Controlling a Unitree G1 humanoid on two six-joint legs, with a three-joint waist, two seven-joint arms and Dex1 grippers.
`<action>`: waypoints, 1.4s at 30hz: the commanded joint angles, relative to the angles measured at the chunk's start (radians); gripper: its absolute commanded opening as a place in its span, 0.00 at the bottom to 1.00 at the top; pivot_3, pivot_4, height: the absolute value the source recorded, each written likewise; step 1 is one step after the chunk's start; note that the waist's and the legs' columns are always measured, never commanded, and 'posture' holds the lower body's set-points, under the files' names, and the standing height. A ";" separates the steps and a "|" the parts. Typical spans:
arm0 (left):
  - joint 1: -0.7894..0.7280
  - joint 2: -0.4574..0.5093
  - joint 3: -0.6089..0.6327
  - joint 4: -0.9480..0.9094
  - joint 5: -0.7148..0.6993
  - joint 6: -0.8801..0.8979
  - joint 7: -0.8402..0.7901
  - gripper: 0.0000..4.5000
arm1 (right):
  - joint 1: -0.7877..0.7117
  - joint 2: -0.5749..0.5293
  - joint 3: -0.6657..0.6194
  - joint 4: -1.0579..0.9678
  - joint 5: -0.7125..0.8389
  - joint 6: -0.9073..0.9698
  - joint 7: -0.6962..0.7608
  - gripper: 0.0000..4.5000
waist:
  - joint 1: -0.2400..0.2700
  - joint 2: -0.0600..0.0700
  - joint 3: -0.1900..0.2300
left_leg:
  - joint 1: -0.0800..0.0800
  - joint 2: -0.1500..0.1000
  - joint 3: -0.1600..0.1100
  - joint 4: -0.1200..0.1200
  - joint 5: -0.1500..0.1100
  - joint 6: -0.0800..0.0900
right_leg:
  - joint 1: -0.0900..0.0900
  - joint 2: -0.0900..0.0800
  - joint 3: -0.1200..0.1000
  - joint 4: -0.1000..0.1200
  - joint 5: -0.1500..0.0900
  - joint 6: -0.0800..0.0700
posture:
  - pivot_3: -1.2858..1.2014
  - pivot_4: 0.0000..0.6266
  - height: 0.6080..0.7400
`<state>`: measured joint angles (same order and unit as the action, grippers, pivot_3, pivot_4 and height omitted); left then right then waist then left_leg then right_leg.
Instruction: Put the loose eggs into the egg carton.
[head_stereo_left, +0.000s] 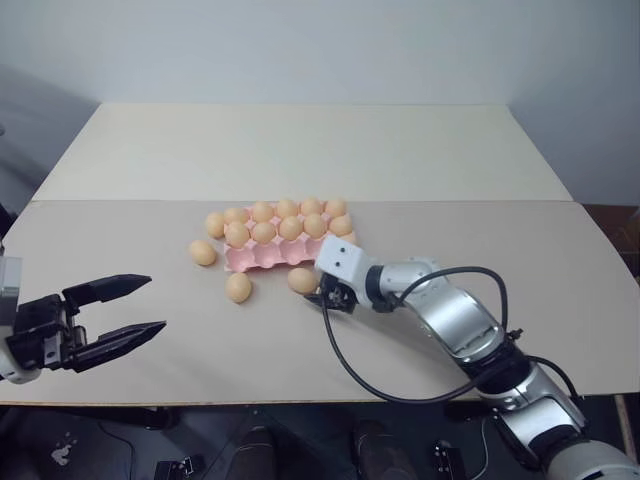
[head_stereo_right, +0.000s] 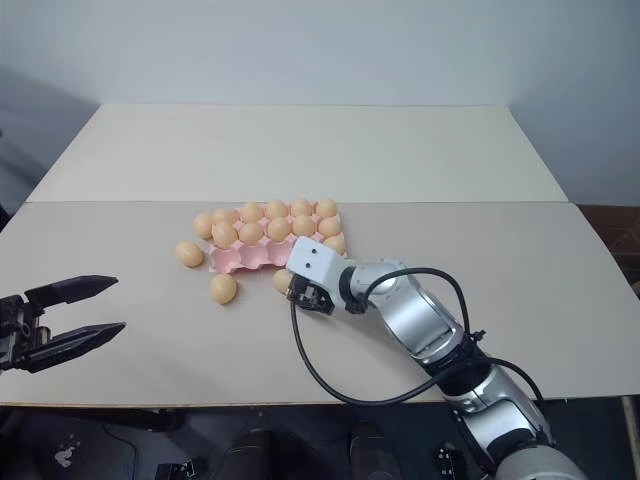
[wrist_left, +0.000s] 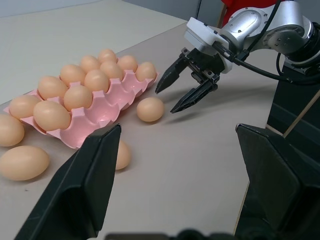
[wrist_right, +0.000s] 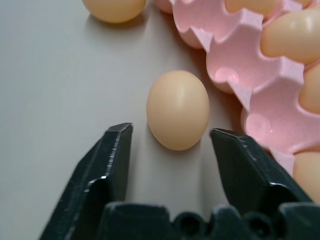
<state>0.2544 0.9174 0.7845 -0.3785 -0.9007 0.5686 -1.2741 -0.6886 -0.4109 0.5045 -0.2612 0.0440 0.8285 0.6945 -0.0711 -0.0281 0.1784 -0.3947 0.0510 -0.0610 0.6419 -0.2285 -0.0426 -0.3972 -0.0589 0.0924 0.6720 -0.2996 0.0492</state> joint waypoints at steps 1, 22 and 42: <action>0.012 0.007 0.051 -0.021 -0.007 -0.009 0.000 0.88 | -0.024 0.018 -0.008 0.003 -0.021 -0.044 -0.015 0.88 | 0.001 0.000 0.000 | 0.000 0.000 0.000 0.000 0.000 0.000 | -0.001 0.000 0.000 0.000 0.000 0.000 | 0.52 0.24 1.00; 0.064 -0.009 0.091 -0.050 -0.010 -0.016 0.018 0.88 | -0.034 0.113 0.004 0.118 -0.069 -0.074 -0.017 0.61 | 0.001 0.000 0.000 | -0.005 0.000 0.000 0.000 0.001 -0.001 | -0.007 0.000 0.000 0.003 0.000 0.000 | 0.52 0.24 1.00; -0.031 -0.014 0.075 -0.023 -0.080 0.007 0.070 0.88 | -0.143 0.102 -0.126 0.226 -0.070 -0.169 -0.059 0.45 | 0.000 0.000 0.000 | -0.005 0.000 0.000 0.000 0.001 -0.001 | -0.007 0.000 0.000 0.004 0.000 0.000 | 0.52 0.24 1.00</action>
<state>0.2309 0.9039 0.8434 -0.3968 -0.9563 0.5742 -1.2071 -0.8040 -0.3234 0.3852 -0.0558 -0.0142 0.7130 0.6580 -0.0714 -0.0283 0.1783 -0.4001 0.0507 -0.0606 0.6420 -0.2278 -0.0439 -0.4045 -0.0591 0.0927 0.6761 -0.2995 0.0489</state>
